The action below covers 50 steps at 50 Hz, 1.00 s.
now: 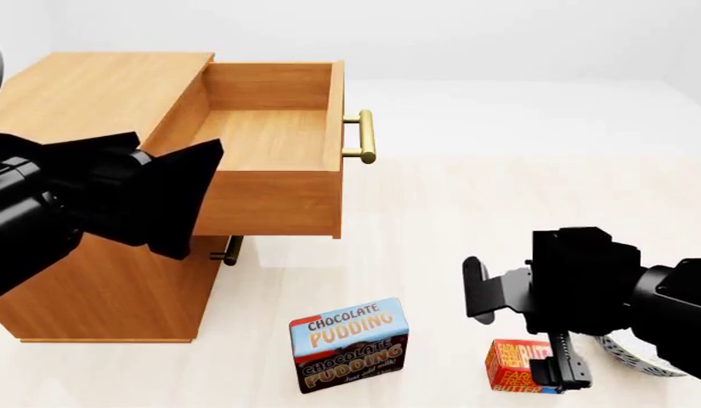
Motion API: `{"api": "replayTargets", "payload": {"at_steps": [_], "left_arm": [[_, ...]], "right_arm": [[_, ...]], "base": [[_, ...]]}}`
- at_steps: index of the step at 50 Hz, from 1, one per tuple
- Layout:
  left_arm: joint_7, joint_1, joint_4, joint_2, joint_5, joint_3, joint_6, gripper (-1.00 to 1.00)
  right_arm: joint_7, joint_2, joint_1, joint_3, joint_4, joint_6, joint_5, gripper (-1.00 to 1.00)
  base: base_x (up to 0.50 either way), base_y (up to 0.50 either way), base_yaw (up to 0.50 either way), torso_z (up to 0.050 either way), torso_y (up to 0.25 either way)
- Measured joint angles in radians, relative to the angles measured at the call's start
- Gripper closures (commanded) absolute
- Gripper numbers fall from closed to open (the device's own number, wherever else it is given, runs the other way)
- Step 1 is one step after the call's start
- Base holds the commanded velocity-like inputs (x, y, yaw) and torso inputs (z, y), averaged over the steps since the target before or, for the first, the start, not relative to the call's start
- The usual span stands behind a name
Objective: Put the butter at the back in the top drawer of the cabinet and close it.
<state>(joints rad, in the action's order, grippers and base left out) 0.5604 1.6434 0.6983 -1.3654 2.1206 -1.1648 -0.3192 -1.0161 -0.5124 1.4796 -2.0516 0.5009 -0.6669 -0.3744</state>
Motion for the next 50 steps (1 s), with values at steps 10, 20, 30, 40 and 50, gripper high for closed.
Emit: {"api": "replayTargets", "payload": {"at_steps": [10,20,30,40,50], "left_arm": [[0.000,-0.004,0.002,-0.003,0.000,0.003,0.000,-1.00],[0.002,-0.007,0.004,-0.003,0.001,0.006,-0.002,-1.00],[0.004,-0.009,0.004,-0.004,0.002,0.011,-0.005,-1.00],[0.006,-0.010,0.004,-0.005,0.004,0.015,-0.008,-1.00],[0.005,-0.015,0.003,-0.004,0.002,0.017,-0.010,-1.00]], "right_arm": [[-0.002,0.015,-0.029,0.000,0.039,0.023,0.003,-1.00],[-0.004,0.027,-0.062,-0.001,0.082,0.047,0.005,1.00],[0.002,0.040,-0.074,0.001,0.121,0.052,-0.007,1.00],[0.009,0.044,-0.076,0.004,0.132,0.049,-0.015,1.00],[0.026,0.029,-0.074,0.014,0.103,0.035,-0.015,1.00]], "base": [[0.00,0.00,0.00,0.000,0.000],[0.00,0.00,0.00,0.000,0.000],[0.00,0.00,0.00,0.000,0.000],[0.00,0.00,0.00,0.000,0.000],[0.00,0.00,0.00,0.000,0.000]]}}
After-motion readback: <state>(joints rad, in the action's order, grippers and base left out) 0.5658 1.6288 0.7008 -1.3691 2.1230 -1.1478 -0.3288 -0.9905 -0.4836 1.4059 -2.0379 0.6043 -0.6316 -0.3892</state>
